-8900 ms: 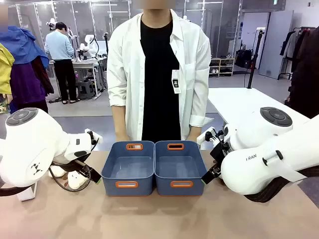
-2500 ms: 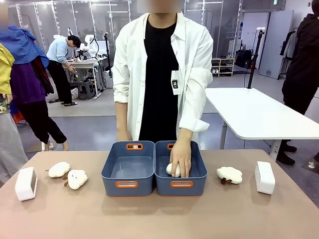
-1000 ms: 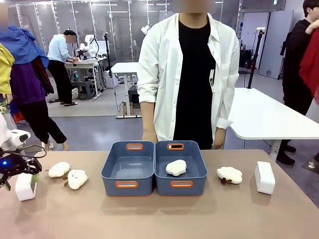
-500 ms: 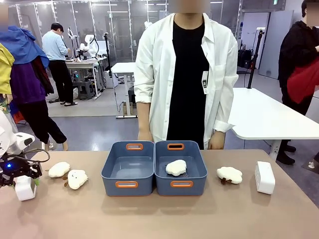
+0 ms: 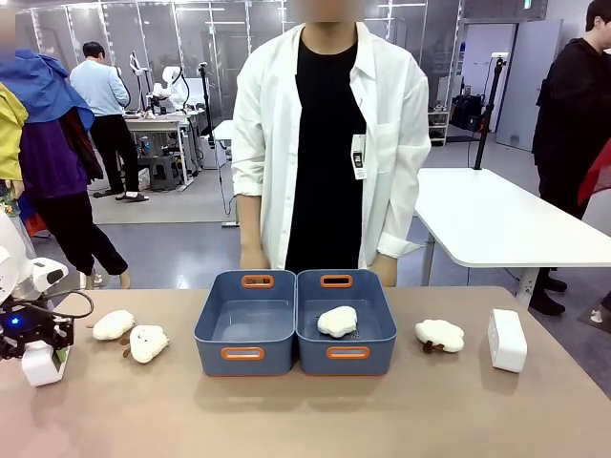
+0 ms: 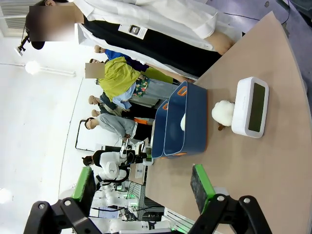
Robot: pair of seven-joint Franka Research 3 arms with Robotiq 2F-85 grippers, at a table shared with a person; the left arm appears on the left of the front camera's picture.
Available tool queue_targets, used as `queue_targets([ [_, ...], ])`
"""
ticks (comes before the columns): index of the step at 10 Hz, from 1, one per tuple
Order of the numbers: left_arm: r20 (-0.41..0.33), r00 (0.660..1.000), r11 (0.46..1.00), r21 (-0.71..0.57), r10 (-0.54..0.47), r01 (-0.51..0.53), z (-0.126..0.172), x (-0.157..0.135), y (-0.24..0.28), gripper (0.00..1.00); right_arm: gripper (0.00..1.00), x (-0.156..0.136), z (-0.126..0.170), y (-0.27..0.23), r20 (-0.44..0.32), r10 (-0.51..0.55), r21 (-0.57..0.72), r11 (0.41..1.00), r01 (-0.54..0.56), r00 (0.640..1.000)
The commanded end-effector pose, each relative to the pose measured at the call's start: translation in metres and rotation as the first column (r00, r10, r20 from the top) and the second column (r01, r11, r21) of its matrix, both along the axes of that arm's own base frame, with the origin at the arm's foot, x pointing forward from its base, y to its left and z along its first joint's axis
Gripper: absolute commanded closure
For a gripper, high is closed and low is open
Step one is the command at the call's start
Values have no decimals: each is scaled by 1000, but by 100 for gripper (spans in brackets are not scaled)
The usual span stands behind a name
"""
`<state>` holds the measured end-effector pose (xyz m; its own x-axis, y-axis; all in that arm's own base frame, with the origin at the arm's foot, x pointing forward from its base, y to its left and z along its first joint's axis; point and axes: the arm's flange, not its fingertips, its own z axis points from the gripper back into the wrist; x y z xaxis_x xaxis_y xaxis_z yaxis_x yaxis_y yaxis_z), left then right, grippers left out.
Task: Sort the digital clocks into the basket.
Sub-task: Pick up the Digital clock from the table and place it into the empty Plastic storage basket.
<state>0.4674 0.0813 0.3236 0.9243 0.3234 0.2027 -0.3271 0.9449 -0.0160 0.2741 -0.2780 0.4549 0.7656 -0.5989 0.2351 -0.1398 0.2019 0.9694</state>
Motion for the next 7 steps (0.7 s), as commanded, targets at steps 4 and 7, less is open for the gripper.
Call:
queue_targets([
  [4, -67, 992, 992, -71, -108, 103, 74, -33, 5, 64, 0, -5, 2, 0, 3, 12, -8, 1000, -12, 1000],
  [7, 19, 893, 892, -46, -450, 450, 133, -60, -7, 64, 0, -5, 2, 0, 3, 12, -8, 1000, -12, 1000],
])
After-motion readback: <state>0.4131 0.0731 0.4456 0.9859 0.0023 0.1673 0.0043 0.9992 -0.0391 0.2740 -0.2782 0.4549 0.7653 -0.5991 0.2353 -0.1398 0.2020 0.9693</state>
